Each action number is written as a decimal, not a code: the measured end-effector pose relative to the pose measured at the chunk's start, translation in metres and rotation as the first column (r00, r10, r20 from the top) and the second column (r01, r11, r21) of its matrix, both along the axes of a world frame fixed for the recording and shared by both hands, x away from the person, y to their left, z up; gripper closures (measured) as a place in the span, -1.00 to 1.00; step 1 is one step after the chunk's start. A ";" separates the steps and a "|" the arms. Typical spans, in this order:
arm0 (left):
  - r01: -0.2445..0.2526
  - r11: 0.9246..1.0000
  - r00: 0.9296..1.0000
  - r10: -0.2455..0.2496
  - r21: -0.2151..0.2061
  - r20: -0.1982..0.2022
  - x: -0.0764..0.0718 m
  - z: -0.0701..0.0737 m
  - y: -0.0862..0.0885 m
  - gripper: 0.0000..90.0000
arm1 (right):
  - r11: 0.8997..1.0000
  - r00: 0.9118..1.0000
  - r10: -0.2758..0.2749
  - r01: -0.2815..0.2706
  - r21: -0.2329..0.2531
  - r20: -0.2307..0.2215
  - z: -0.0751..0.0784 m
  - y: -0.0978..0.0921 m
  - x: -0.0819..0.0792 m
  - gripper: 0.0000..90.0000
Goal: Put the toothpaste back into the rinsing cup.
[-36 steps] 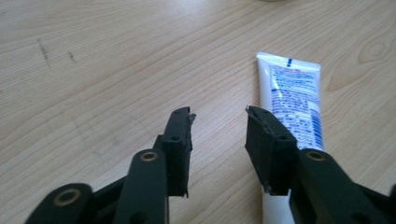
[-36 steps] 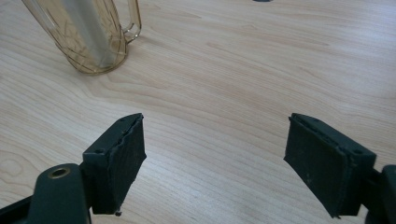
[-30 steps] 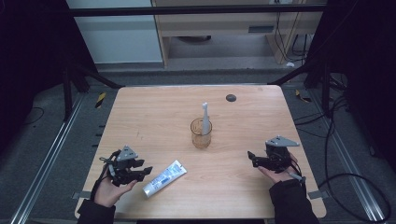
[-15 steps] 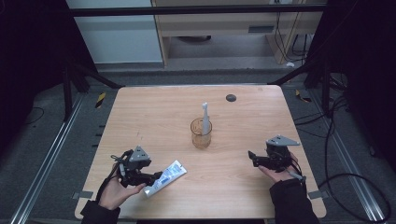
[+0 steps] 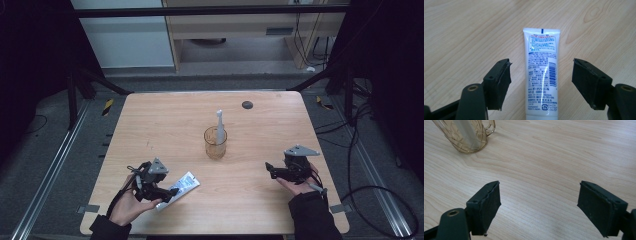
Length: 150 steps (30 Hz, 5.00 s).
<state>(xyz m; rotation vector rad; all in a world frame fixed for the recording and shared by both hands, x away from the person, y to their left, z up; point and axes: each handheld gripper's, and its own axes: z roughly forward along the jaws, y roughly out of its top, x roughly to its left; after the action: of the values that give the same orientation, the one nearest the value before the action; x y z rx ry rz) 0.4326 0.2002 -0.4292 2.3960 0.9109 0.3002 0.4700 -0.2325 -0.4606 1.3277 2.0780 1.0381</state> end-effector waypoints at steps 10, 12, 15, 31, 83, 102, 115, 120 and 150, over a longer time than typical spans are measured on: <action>0.023 0.996 1.000 -0.021 0.082 -0.023 0.005 -0.007 -0.012 -0.31 | 1.000 1.000 -0.002 0.001 -0.012 -0.012 -0.001 0.001 0.001 -0.60; 0.035 0.995 0.999 -0.032 0.096 -0.039 0.006 -0.009 -0.013 -0.31 | 1.000 1.000 -0.004 0.004 -0.014 -0.013 -0.002 0.001 0.001 -0.60; 0.037 0.994 0.999 -0.033 0.102 -0.040 0.007 -0.010 -0.015 -0.31 | 1.000 1.000 -0.005 0.005 -0.015 -0.014 -0.002 0.001 0.001 -0.60; 0.059 0.991 0.994 -0.047 0.119 -0.095 0.021 -0.016 -0.026 -0.28 | 1.000 1.000 0.006 -0.007 -0.021 -0.026 -0.003 0.004 0.002 -0.60; 0.100 0.975 0.970 -0.051 0.198 -0.236 0.045 -0.038 -0.040 -0.01 | 0.999 0.999 0.026 -0.028 -0.029 -0.044 -0.005 0.008 0.004 -0.60; 0.064 0.989 0.973 -0.032 0.133 -0.231 0.042 -0.028 -0.029 0.48 | 0.999 0.999 0.022 -0.024 -0.033 -0.046 -0.006 0.006 0.005 -0.60; 0.009 0.999 0.991 -0.003 0.048 -0.135 0.036 0.003 -0.013 0.52 | 0.999 0.999 0.016 -0.018 -0.031 -0.044 -0.005 0.005 0.004 -0.60; -0.026 1.000 0.998 0.025 -0.010 -0.065 0.032 0.018 -0.006 0.52 | 0.999 0.999 0.014 -0.015 -0.036 -0.035 -0.005 0.005 0.004 -0.60; -0.176 0.948 0.942 0.241 -0.264 0.236 0.057 0.064 -0.008 0.52 | 0.999 1.000 -0.012 0.012 -0.041 0.016 -0.005 0.001 0.003 -0.63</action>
<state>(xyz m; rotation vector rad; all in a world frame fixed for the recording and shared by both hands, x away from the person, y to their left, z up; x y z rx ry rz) 0.4892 0.1921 -0.3651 1.9826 1.0142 0.5467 0.4725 -0.2313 -0.4654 1.3063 2.0666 0.9919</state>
